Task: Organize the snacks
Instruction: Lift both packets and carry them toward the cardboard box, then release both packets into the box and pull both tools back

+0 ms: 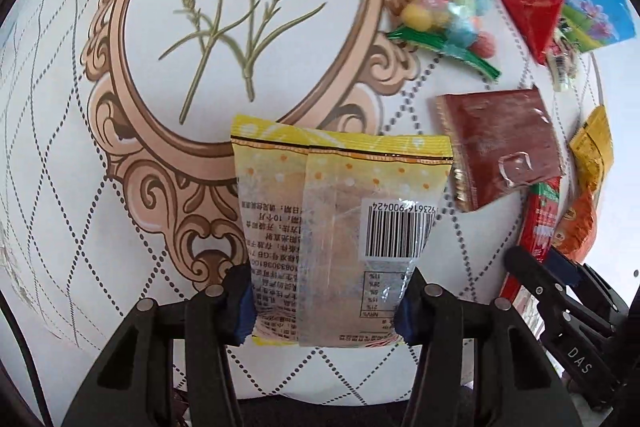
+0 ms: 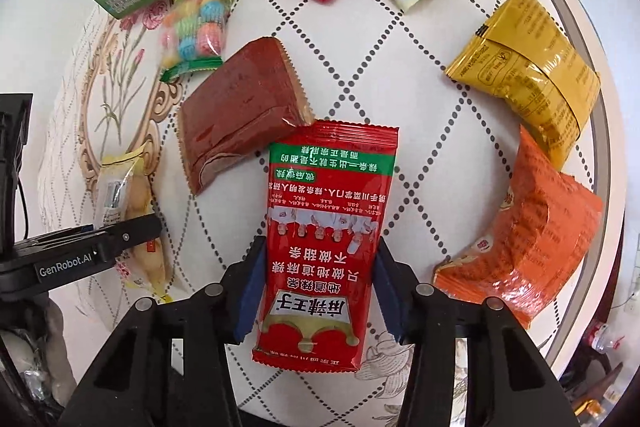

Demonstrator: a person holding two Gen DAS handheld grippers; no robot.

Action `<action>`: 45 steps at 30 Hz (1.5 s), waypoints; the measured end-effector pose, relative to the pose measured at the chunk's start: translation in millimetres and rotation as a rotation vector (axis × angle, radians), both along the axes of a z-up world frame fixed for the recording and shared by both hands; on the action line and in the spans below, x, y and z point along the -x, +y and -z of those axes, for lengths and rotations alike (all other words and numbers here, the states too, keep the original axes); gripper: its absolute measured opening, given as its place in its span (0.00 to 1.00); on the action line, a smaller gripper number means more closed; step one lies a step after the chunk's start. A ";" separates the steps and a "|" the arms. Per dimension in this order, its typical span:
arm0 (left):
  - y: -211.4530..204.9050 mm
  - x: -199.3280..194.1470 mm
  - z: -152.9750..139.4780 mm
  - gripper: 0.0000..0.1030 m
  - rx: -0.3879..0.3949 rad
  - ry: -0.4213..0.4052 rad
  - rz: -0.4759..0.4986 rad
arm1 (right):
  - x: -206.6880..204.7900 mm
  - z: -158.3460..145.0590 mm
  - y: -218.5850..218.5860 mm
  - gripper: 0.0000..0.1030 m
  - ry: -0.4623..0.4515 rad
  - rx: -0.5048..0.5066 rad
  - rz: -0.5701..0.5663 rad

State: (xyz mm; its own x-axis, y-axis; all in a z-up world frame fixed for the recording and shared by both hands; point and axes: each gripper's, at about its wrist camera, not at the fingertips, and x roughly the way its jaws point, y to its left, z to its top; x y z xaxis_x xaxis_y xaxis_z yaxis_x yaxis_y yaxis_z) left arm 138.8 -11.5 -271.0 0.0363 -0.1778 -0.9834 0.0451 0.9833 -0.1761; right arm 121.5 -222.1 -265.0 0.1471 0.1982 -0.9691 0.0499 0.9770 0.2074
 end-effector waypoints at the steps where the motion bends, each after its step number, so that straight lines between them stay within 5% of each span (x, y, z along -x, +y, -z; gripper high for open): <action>1: 3.5 4.5 -7.1 0.48 0.007 -0.010 0.012 | 0.9 -3.0 -1.8 0.50 -0.001 -0.013 0.001; 9: -27.8 -0.9 -96.0 0.48 0.138 -0.117 0.096 | 2.0 -64.8 -31.6 0.50 -0.081 -0.146 0.047; 14: -45.8 -48.1 -158.1 0.49 0.241 -0.172 0.120 | -28.4 -120.5 -52.4 0.50 -0.178 -0.200 0.081; 20: -85.8 -135.4 -201.0 0.49 0.260 -0.212 0.128 | -94.6 -184.8 -82.6 0.50 -0.332 -0.168 0.110; 27: -122.3 -239.7 -194.5 0.49 0.255 -0.124 0.113 | -197.6 -209.4 -102.1 0.50 -0.379 -0.053 0.084; 39: -133.4 -301.5 -124.7 0.50 0.246 0.059 0.048 | -298.2 -164.3 -98.3 0.50 -0.242 0.035 0.023; 40: -133.6 -302.5 -120.8 0.53 0.237 0.052 0.054 | -297.6 -161.0 -101.9 0.51 -0.226 0.037 0.026; 42: -133.2 -302.3 -114.1 0.88 0.244 0.060 0.066 | -304.9 -151.5 -104.6 0.55 -0.181 0.008 0.028; 43: -133.2 -301.6 -112.0 0.92 0.250 0.065 0.070 | -309.2 -147.3 -105.1 0.60 -0.167 0.003 0.030; 45: -131.9 -300.0 -109.7 0.92 0.243 0.065 0.072 | -310.2 -143.6 -103.9 0.84 -0.152 0.011 0.018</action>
